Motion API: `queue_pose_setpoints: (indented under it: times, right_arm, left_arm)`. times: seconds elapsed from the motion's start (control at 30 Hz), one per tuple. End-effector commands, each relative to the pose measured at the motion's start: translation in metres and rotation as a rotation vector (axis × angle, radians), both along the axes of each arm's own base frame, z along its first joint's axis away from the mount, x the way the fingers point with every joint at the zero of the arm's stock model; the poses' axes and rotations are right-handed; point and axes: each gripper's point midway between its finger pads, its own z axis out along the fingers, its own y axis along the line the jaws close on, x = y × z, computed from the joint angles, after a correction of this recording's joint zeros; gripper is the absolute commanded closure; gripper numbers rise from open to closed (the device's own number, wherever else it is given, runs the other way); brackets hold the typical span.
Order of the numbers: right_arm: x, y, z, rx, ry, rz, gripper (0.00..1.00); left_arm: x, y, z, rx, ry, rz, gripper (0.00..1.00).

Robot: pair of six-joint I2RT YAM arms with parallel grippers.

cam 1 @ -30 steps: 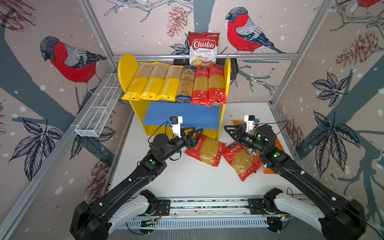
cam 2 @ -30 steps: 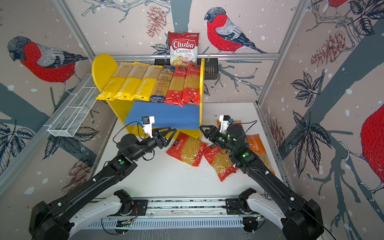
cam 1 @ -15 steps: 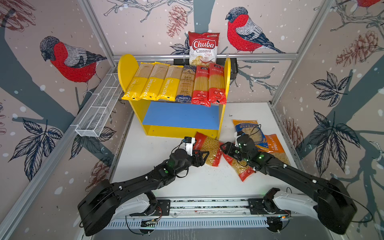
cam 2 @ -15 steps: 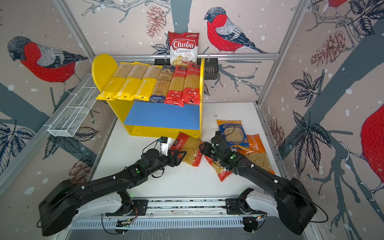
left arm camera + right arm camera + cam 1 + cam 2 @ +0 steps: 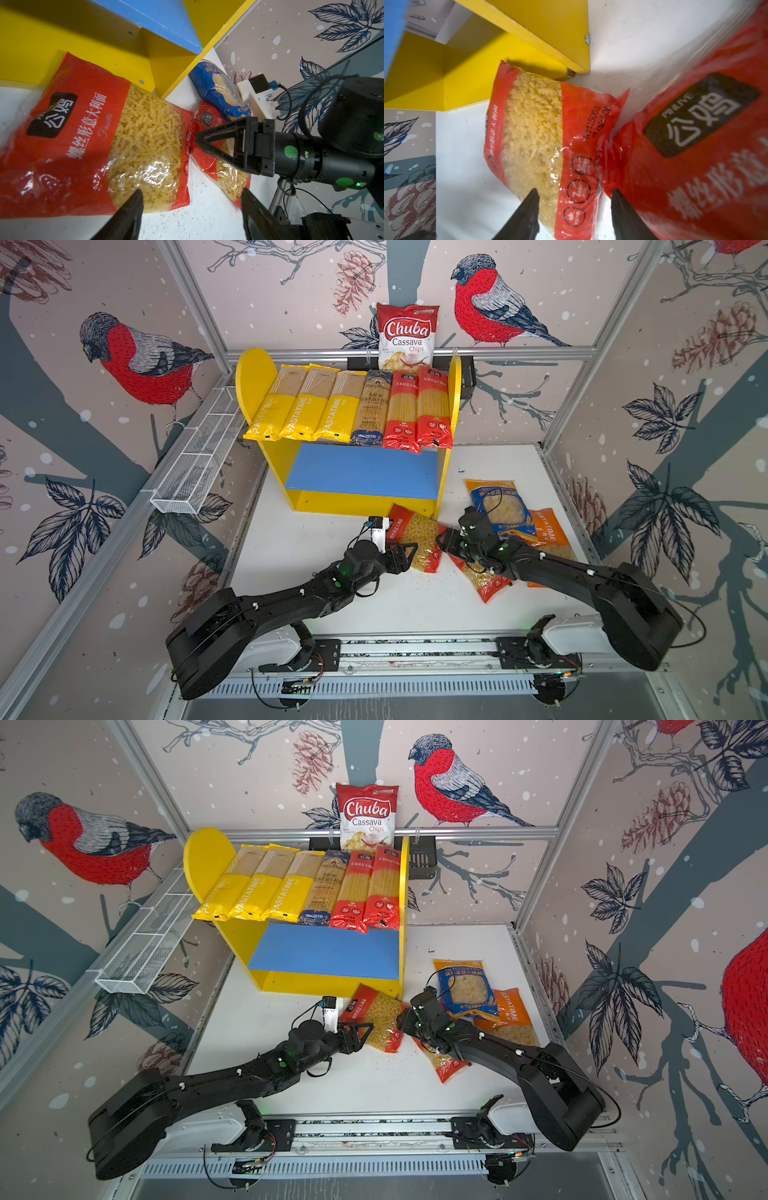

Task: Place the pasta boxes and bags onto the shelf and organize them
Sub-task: 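Grasp the red fusilli bag nearest the shelf with both grippers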

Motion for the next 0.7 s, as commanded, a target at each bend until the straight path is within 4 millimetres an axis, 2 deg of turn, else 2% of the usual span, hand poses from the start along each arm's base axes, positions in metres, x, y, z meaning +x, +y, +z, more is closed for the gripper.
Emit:
queue_pose_setpoints:
  times: [0.0, 0.2, 0.37, 0.47, 0.6, 0.67]
  right_arm:
    - [0.006, 0.006, -0.001, 0.014, -0.017, 0.009, 0.43]
    - [0.003, 0.018, -0.014, 0.020, 0.012, 0.015, 0.45]
    - [-0.005, 0.035, -0.027, 0.019, 0.045, 0.041, 0.54]
    - [-0.014, 0.053, -0.030, 0.041, 0.059, 0.071, 0.65]
    - [-0.032, 0.085, -0.026, 0.055, 0.061, 0.131, 0.79]
    - [-0.045, 0.103, -0.025, 0.070, 0.068, 0.169, 0.81]
  left_arm:
    - [0.003, 0.002, 0.008, -0.027, -0.018, 0.028, 0.27]
    - [0.004, 0.011, 0.006, -0.009, -0.002, 0.065, 0.27]
    - [0.007, 0.027, -0.013, 0.055, 0.066, 0.126, 0.28]
    - [0.008, 0.038, -0.022, 0.067, 0.108, 0.156, 0.28]
    - [0.011, 0.065, -0.028, 0.073, 0.145, 0.229, 0.28]
    - [0.013, 0.078, -0.028, 0.072, 0.145, 0.262, 0.28]
